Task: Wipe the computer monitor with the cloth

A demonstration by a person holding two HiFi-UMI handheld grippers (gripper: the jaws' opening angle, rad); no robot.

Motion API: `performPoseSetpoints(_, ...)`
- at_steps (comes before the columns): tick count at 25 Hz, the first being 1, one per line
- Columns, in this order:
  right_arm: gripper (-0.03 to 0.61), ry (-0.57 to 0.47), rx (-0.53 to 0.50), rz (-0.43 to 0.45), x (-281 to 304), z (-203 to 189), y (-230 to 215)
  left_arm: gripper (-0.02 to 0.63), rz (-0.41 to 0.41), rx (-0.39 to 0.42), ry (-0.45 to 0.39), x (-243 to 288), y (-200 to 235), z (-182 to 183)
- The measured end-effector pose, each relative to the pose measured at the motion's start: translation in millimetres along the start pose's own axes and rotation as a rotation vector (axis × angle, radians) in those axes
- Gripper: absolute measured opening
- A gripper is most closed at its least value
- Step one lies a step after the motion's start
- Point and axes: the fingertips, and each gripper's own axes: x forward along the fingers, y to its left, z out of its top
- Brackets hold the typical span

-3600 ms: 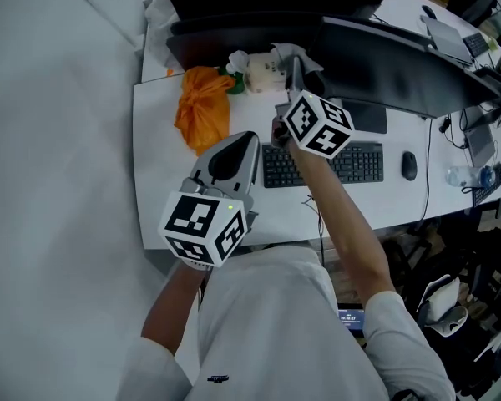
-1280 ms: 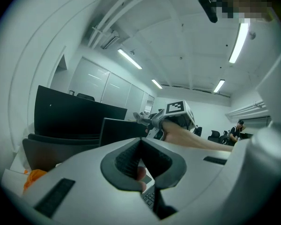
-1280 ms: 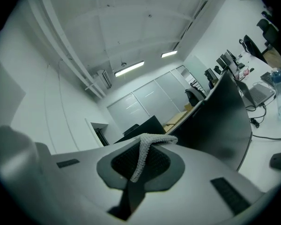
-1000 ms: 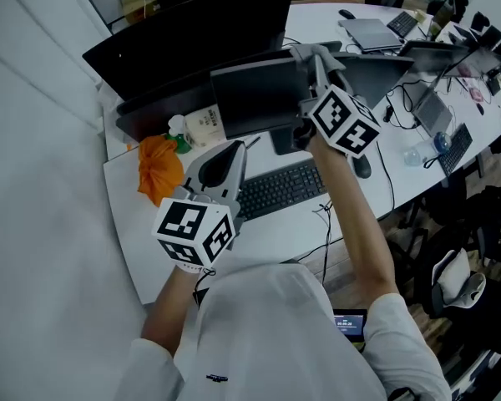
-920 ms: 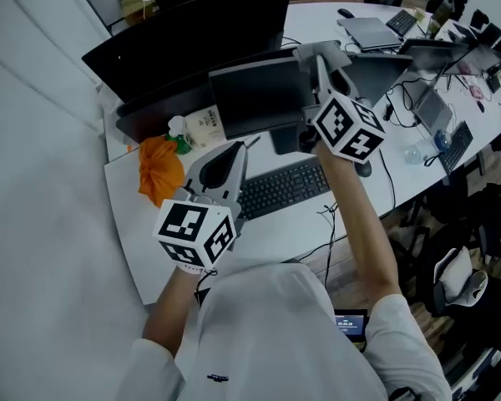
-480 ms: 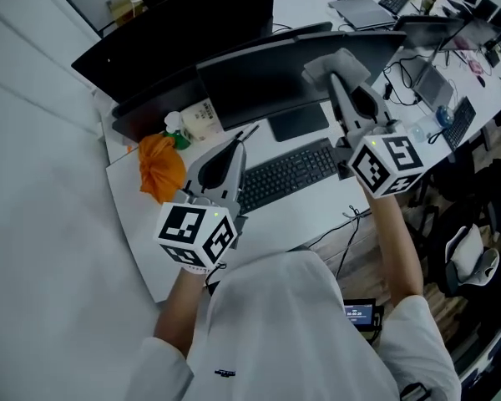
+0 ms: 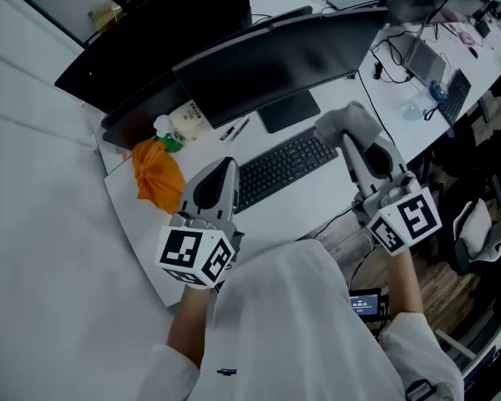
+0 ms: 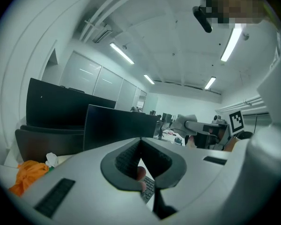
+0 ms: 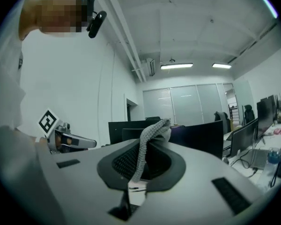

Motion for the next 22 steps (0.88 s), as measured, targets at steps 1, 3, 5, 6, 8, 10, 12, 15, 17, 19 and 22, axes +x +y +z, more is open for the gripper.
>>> performPoseSetpoints(1, 0.011, 0.0, 0.023, 0.019, -6.4, -1.6, 4.7, 0.014, 0.0, -0.001, 0.011, -2.3, -2.4, -5.5)
performPoseSetpoints(3, 0.011, -0.003, 0.045, 0.023, -16.7, -4.5, 10.6, 0.014, -0.003, -0.009, 0.036, -6.4, -4.0, -16.3)
performPoseSetpoints(5, 0.011, -0.003, 0.045, -0.003, -25.9, -8.8, 13.1, 0.014, -0.006, -0.021, 0.05, -11.8, -5.3, -23.9)
performPoseSetpoints(6, 0.012, -0.005, 0.048, -0.014, -30.3, -10.6, 13.7, 0.014, -0.006, -0.028, 0.051, -14.8, -6.6, -26.2)
performPoseSetpoints(8, 0.012, -0.012, 0.052, -0.03, -37.6, -14.5, 15.0, 0.014, -0.004, -0.041, 0.05, -19.6, -9.2, -30.0)
performPoseSetpoints(10, 0.011, -0.01, 0.051, -0.05, -40.4, -22.7, 18.4, 0.014, -0.003, -0.05, 0.057, -21.6, -8.7, -35.5)
performPoseSetpoints(12, 0.012, 0.008, 0.051, -0.051, -40.8, -34.0, 27.9, 0.014, 0.001, -0.067, 0.063, -23.9, -7.1, -41.4)
performPoseSetpoints(15, 0.012, 0.059, 0.027, -0.038, -42.9, -48.5, 41.1, 0.014, 0.01, -0.09, 0.045, -29.7, -10.9, -42.3)
performPoseSetpoints(17, 0.012, 0.069, 0.035, -0.03, -46.6, -53.5, 46.3, 0.014, 0.013, -0.077, 0.042, -33.0, -14.9, -39.7)
performPoseSetpoints(19, 0.012, 0.068, 0.043, -0.034, -50.7, -55.6, 48.0, 0.014, 0.007, -0.064, 0.047, -33.3, -19.3, -39.5)
performPoseSetpoints(22, 0.012, 0.055, 0.034, -0.043, -53.1, -54.7, 48.5, 0.014, -0.01, -0.053, 0.048, -30.6, -26.5, -43.3)
